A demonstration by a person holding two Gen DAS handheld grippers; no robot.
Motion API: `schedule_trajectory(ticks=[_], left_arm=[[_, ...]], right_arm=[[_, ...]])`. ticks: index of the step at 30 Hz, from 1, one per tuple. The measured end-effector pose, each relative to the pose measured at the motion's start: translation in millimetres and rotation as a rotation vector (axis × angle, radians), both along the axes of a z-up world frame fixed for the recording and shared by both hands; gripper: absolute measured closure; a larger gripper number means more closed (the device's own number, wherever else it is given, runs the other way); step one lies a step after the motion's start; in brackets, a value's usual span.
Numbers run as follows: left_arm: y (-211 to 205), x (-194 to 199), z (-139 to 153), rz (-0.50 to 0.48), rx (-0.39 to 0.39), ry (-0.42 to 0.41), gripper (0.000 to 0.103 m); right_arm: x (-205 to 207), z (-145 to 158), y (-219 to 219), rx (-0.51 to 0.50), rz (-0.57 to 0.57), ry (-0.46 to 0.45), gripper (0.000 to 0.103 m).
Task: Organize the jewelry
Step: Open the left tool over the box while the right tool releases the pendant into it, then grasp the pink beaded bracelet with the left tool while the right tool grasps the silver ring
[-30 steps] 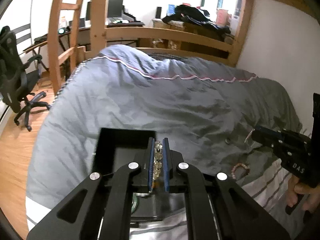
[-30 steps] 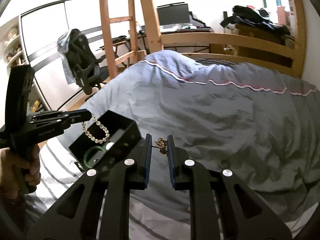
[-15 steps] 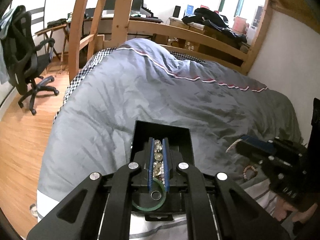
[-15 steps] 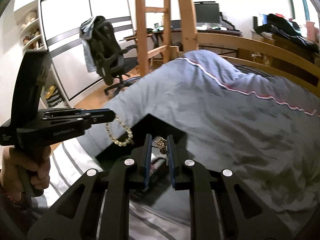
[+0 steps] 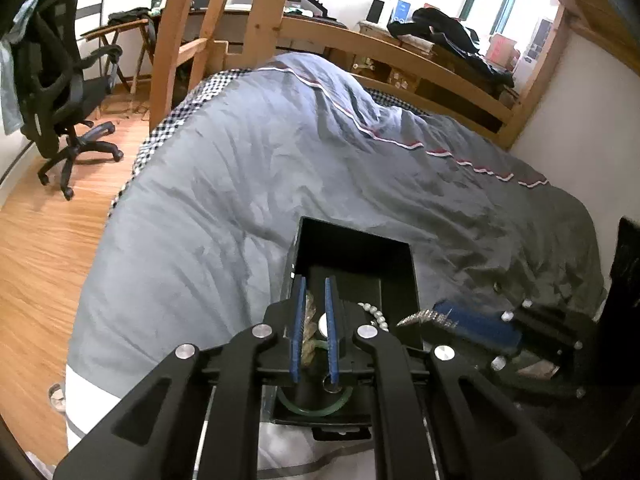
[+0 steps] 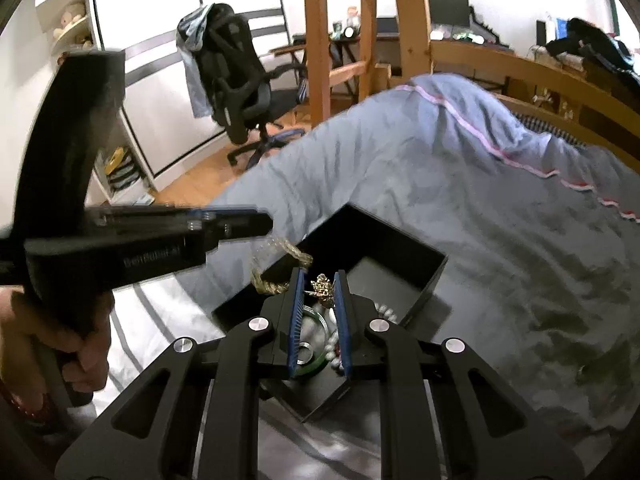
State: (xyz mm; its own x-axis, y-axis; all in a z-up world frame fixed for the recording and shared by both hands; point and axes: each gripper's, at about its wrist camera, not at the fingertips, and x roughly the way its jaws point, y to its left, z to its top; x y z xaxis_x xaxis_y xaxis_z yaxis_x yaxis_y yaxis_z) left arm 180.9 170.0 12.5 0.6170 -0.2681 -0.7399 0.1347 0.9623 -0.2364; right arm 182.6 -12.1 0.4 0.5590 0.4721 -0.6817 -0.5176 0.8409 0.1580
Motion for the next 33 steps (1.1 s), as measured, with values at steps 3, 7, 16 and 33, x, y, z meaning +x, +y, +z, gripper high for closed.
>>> schedule_trajectory(ticks=[3,7,16,33], left_arm=[[2,0,1,0.017,0.007,-0.007,0.075],[5,-6,9,0.068,0.032,-0.068,0.026],[-13,-11,16,0.069,0.01,-0.147,0.006],[-220,-41,-49,-0.464,0.1,-0.176,0.006]], right_arm=[[-2,-4,-2,-0.003,-0.006,0.012,0.044],[-5,6,-18,0.025,-0.07,-0.042,0.009],[9,27,-106,0.014,-0.304,-0.083,0.004],[2,13,-246,-0.008,-0.471,-0.07,0.004]])
